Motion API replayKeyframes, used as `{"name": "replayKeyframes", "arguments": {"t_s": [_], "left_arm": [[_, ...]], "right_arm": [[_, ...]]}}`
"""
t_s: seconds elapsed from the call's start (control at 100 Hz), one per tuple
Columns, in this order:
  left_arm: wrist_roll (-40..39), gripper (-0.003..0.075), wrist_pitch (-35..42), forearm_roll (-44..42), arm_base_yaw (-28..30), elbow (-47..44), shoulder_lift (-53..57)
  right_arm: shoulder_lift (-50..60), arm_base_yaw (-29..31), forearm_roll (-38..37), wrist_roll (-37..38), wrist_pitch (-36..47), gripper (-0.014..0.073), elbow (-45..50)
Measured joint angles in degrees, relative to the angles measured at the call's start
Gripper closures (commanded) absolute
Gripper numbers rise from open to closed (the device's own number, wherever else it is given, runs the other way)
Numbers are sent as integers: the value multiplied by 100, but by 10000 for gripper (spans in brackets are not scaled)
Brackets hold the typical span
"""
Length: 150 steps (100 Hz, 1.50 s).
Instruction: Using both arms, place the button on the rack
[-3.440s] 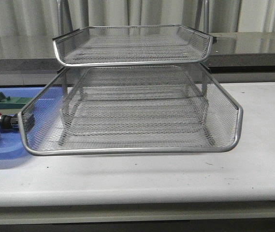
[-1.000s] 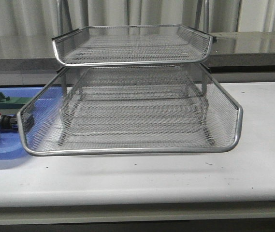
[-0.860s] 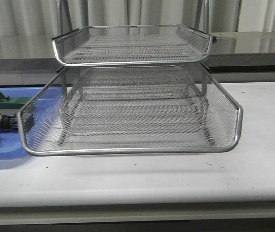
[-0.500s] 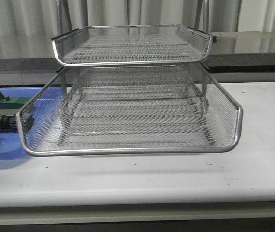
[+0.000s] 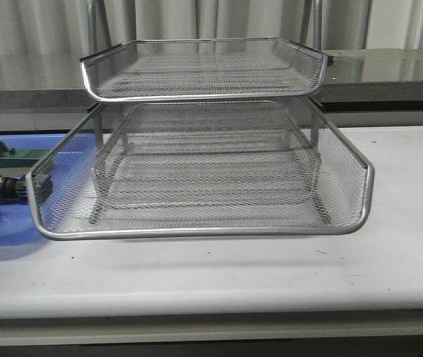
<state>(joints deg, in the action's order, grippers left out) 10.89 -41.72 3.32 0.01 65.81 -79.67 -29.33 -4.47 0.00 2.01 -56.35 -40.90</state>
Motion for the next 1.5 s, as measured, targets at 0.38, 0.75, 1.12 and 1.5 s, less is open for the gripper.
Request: {"name": "replayKeyframes", "arguments": {"t_s": [0.38,0.75,1.12,1.5], "left_arm": [[1139,82,-9,246,0,155,-330],[3489,83,-917,957,-10,1653,-2005],[4432,83,-1502,969,-104,2690,-3477],[4964,83,-1492,547,-414,2786,-3950]], "right_arm": [[0,0,0,3,0,662,0],[0,0,0,3,0,662,0],[0,0,0,3,0,662,-4],[9,0,0,3,0,662,-13]]}}
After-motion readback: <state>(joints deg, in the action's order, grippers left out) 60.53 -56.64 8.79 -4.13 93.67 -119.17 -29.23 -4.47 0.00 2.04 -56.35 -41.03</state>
